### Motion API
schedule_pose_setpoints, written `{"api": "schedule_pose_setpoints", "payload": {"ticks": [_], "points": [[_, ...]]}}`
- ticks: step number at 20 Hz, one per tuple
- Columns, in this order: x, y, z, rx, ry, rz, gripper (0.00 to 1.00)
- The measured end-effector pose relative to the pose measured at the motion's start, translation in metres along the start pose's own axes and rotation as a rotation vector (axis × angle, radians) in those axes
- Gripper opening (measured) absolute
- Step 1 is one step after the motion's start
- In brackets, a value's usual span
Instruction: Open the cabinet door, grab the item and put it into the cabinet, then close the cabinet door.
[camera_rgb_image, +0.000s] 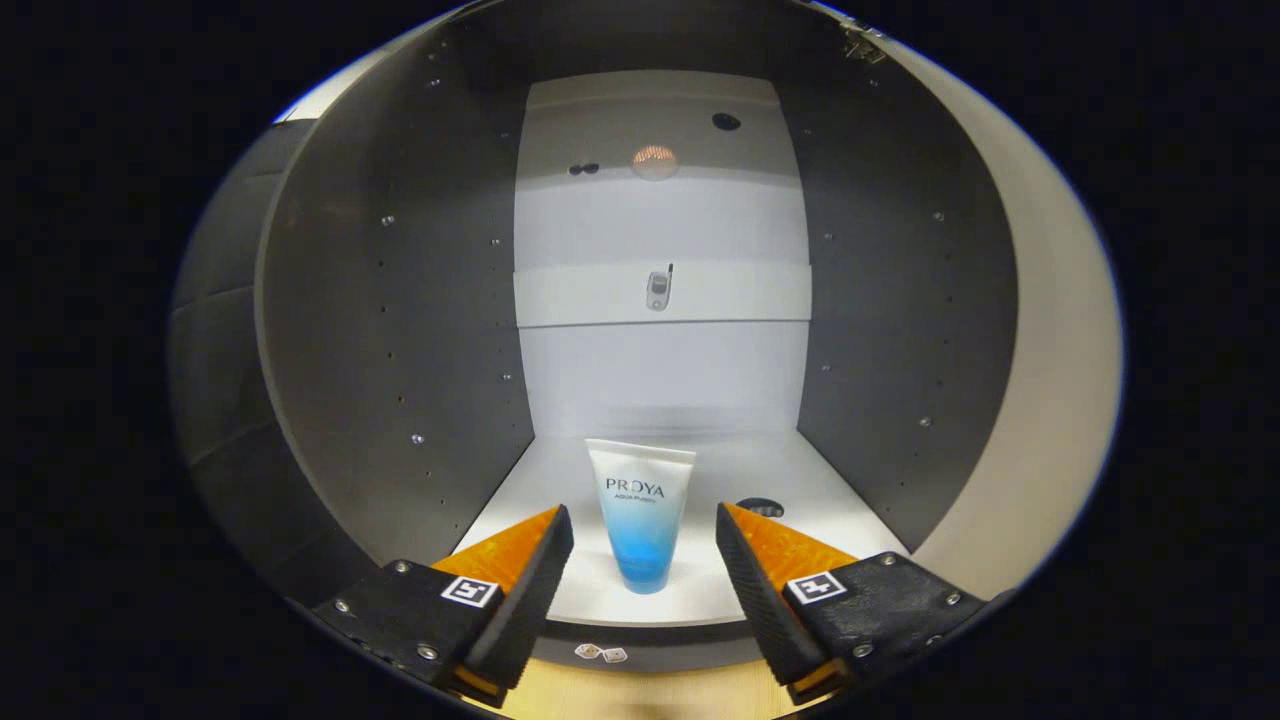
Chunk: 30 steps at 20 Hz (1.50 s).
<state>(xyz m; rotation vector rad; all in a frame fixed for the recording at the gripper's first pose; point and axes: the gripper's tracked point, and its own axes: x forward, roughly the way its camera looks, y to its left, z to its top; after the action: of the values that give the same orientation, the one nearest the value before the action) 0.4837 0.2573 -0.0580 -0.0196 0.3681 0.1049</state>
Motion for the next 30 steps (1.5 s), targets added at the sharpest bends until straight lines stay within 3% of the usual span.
{"api": "schedule_pose_setpoints", "payload": {"ticks": [12,19,30], "points": [[-0.143,0.0,0.019,-0.002,-0.211,0.048,0.93],[-0.225,-0.001,-0.005,-0.048,-0.289,0.069,0.93],[-0.321,-0.02,-0.037,-0.043,-0.304,0.087,0.93]]}}
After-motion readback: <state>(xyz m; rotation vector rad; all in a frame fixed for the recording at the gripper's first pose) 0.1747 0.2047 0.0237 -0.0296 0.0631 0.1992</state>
